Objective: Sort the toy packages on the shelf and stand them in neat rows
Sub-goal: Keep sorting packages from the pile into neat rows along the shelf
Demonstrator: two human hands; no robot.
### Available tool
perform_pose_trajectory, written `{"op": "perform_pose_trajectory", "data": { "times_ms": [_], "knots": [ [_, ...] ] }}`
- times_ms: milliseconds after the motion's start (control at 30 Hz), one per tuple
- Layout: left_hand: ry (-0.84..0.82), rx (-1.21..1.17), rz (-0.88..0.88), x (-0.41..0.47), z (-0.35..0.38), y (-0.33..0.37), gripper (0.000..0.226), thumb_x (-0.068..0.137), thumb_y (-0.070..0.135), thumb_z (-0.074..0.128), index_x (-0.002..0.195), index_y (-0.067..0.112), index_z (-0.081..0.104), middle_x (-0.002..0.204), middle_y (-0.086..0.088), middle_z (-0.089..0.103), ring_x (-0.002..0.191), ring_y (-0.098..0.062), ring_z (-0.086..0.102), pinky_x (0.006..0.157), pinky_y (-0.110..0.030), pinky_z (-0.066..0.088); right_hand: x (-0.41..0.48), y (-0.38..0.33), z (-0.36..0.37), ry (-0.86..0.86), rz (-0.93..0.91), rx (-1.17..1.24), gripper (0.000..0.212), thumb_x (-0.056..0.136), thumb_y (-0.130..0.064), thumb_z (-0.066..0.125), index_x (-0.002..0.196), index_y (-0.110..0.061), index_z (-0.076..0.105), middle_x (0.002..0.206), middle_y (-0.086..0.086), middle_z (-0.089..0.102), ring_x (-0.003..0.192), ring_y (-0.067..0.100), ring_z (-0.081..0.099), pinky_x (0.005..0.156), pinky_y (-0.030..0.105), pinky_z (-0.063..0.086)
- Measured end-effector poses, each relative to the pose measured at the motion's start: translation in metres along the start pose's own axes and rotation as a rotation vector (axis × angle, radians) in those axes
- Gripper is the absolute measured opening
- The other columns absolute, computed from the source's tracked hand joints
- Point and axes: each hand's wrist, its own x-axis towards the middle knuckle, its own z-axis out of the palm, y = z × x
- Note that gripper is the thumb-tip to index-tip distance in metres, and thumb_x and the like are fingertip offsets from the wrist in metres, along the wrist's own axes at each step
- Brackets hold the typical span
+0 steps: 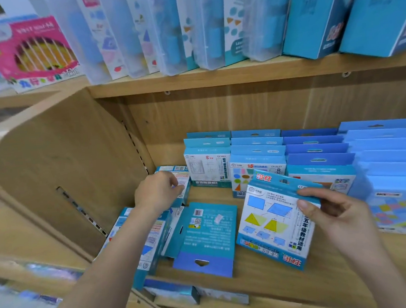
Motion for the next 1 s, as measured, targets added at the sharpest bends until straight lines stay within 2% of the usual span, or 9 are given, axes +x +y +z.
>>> {"op": "perform_pose_trajectory", "data": {
  "times_ms": [100, 200, 400, 500, 633, 767, 867, 933, 1000],
  "knots": [
    [-0.120, 0.139, -0.016, 0.005, 0.010, 0.002, 0.046, 0.082, 0.055, 0.059, 0.118, 0.026, 0.055, 0.113, -0.001, 0.064, 0.100, -0.023, 0.059, 0.069, -0.030, 0.046, 0.000, 0.002, 0.002, 0.005, -0.006, 0.006, 0.020, 0.077, -0.002, 0.070, 0.084, -0.022, 0.069, 0.082, -0.011, 0.073, 0.071, -0.002, 0.068, 0.051, 0.014, 0.052],
    [-0.219, 0.217, -0.040, 0.010, 0.018, 0.008, 0.060, 0.078, 0.060, 0.058, 0.124, 0.022, 0.045, 0.119, -0.003, 0.060, 0.107, -0.024, 0.057, 0.077, -0.033, 0.048, -0.002, 0.005, 0.003, -0.003, 0.001, 0.009, 0.019, 0.076, -0.005, 0.071, 0.084, -0.022, 0.070, 0.081, -0.013, 0.074, 0.074, 0.003, 0.069, 0.052, 0.017, 0.054],
    [-0.301, 0.293, -0.031, 0.018, 0.021, 0.018, 0.057, 0.077, 0.039, 0.065, 0.123, 0.016, 0.041, 0.119, -0.007, 0.057, 0.108, -0.026, 0.056, 0.078, -0.035, 0.048, -0.005, 0.004, 0.004, -0.011, 0.017, 0.029, 0.017, 0.075, -0.008, 0.071, 0.084, -0.023, 0.070, 0.082, -0.012, 0.073, 0.076, 0.005, 0.070, 0.051, 0.021, 0.055],
    [-0.397, 0.261, -0.021, 0.022, 0.012, 0.020, 0.049, 0.072, 0.036, 0.068, 0.111, 0.017, 0.046, 0.105, -0.003, 0.059, 0.090, -0.021, 0.061, 0.071, -0.028, 0.052, -0.006, 0.003, 0.004, -0.007, 0.020, 0.030, 0.016, 0.074, -0.012, 0.071, 0.083, -0.025, 0.071, 0.082, -0.016, 0.073, 0.077, 0.005, 0.069, 0.052, 0.022, 0.056],
    [-0.331, 0.284, 0.033, 0.023, 0.010, 0.016, 0.037, 0.071, 0.040, 0.066, 0.094, 0.019, 0.048, 0.091, -0.001, 0.058, 0.079, -0.019, 0.055, 0.062, -0.026, 0.043, -0.007, -0.001, 0.005, 0.016, 0.011, 0.062, 0.015, 0.073, -0.014, 0.071, 0.081, -0.026, 0.071, 0.084, -0.012, 0.073, 0.078, 0.005, 0.069, 0.051, 0.022, 0.056],
    [-0.189, 0.214, 0.085, 0.022, -0.002, 0.008, 0.042, 0.078, 0.035, 0.060, 0.117, 0.019, 0.056, 0.108, -0.006, 0.065, 0.090, -0.022, 0.059, 0.067, -0.026, 0.044, -0.004, -0.008, 0.008, 0.021, -0.025, 0.078, 0.016, 0.073, -0.017, 0.070, 0.080, -0.031, 0.072, 0.082, -0.015, 0.072, 0.076, 0.001, 0.068, 0.049, 0.017, 0.052],
    [-0.153, 0.059, 0.145, 0.021, -0.017, -0.003, 0.052, 0.082, 0.026, 0.062, 0.132, 0.032, 0.048, 0.124, -0.006, 0.061, 0.098, -0.023, 0.059, 0.071, -0.028, 0.047, -0.004, -0.010, 0.012, 0.006, -0.040, 0.078, 0.016, 0.071, -0.021, 0.069, 0.079, -0.034, 0.070, 0.081, -0.019, 0.071, 0.075, -0.002, 0.067, 0.049, 0.015, 0.051],
    [-0.158, -0.038, 0.197, 0.020, -0.023, -0.011, 0.044, 0.088, 0.017, 0.056, 0.125, 0.040, 0.053, 0.131, -0.007, 0.056, 0.095, -0.023, 0.058, 0.068, -0.026, 0.045, -0.005, -0.010, 0.017, -0.010, -0.040, 0.069, 0.013, 0.070, -0.023, 0.068, 0.080, -0.030, 0.071, 0.081, -0.020, 0.071, 0.075, -0.002, 0.067, 0.050, 0.016, 0.052],
    [-0.132, -0.021, 0.214, 0.020, -0.028, -0.017, 0.034, 0.094, 0.015, 0.047, 0.110, 0.039, 0.064, 0.141, -0.006, 0.048, 0.103, -0.023, 0.058, 0.077, -0.029, 0.049, -0.005, -0.009, 0.021, -0.030, -0.042, 0.055, 0.011, 0.076, -0.016, 0.068, 0.080, -0.025, 0.071, 0.080, -0.021, 0.071, 0.075, -0.002, 0.067, 0.050, 0.018, 0.052]
  ]
}}
